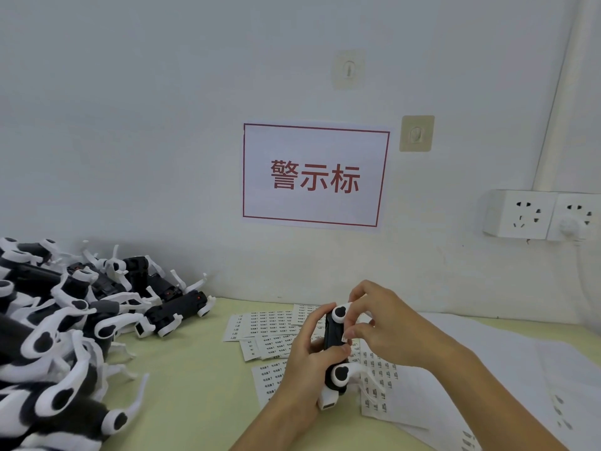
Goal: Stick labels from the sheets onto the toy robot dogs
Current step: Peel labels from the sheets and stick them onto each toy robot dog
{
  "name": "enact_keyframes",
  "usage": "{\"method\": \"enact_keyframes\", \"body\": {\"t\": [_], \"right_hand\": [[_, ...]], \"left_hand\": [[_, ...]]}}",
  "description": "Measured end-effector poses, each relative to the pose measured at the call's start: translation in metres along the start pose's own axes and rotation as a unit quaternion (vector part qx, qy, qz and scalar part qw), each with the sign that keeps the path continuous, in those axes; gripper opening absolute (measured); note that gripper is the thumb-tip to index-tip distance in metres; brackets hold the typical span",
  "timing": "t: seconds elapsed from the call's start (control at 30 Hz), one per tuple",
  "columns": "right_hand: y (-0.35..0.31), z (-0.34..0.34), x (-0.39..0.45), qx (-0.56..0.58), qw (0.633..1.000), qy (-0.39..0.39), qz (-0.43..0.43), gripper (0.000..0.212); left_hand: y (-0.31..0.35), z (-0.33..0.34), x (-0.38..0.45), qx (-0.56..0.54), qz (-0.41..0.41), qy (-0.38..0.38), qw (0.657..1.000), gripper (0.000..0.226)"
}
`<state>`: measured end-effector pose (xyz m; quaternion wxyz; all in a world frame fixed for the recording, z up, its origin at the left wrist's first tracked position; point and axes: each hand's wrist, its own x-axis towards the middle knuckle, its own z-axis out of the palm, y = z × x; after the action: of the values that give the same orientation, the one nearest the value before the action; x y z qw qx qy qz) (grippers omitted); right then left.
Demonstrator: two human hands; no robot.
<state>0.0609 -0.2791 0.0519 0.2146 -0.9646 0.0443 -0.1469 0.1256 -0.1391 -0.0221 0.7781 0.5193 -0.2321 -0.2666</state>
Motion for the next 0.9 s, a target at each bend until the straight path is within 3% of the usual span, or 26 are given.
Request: {"method": "enact_keyframes", "body": {"t": [0.9], "right_hand": [[-0.0025, -0.0004, 0.0001, 0.007, 1.000, 0.022, 0.022, 0.026]], "left_hand": [[-0.0030, -0.0008, 0.0012, 0.037, 0.010, 0.002, 0.999, 0.068]]}}
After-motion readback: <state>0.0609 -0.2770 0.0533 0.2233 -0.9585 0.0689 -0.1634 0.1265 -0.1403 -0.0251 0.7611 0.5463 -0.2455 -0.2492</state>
